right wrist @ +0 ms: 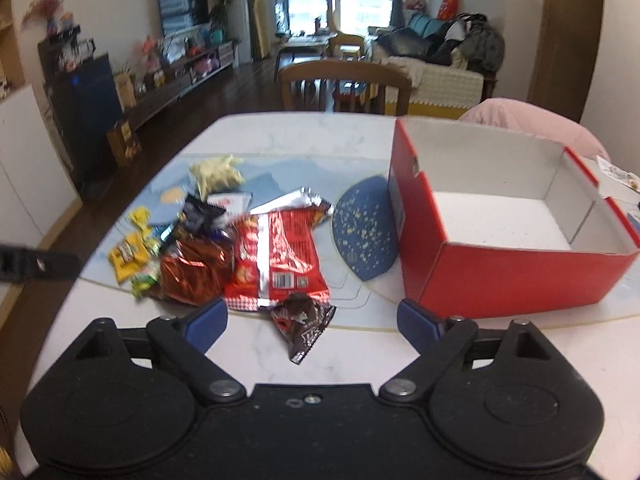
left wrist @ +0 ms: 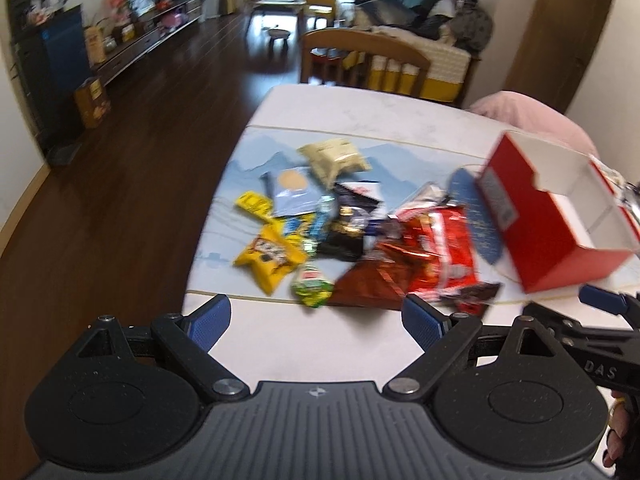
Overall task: Organize snacks
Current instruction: 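Lower left tool to green egg-shaped packet while right tool lowers to brown wrapper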
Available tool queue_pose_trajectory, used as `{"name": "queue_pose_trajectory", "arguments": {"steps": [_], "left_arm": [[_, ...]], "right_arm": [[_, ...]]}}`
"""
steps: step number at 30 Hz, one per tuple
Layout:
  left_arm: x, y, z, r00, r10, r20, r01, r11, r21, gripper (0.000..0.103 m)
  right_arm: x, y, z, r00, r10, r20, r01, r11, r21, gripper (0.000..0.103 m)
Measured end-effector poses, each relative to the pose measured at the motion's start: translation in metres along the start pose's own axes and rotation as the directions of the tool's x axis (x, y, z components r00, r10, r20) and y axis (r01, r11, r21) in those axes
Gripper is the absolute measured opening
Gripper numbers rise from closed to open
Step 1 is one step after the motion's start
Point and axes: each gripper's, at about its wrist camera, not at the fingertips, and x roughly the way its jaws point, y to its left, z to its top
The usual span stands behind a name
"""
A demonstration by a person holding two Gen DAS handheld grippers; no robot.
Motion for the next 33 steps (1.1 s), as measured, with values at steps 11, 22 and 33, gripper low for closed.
{"name": "queue_pose_trajectory", "arguments": {"steps": [11, 22, 33], "left_arm": [[0.074, 0.019, 0.010, 0.989, 0.029, -0.142, -0.038, 0.997, -0.066, 0.090], [0.116, 0.030, 0.038, 0.966, -0.094, -0.243, 0.043, 0.977, -0.209, 0.068], [0.140, 0.024, 0.042, 0.952, -0.079, -0.296, 0.019, 0.980, -0.200, 0.055]], "right_arm": [[0.051, 0.001, -0.006, 0.995, 0.038, -0.090, -0.046, 0.996, -0.083, 0.082], [0.066, -0.003, -0.006, 0.993, 0.048, -0.107, -0.057, 0.995, -0.079, 0.081], [0.076, 0.001, -0.008, 0.992, 0.055, -0.114, -0.067, 0.993, -0.101, 0.076]]}}
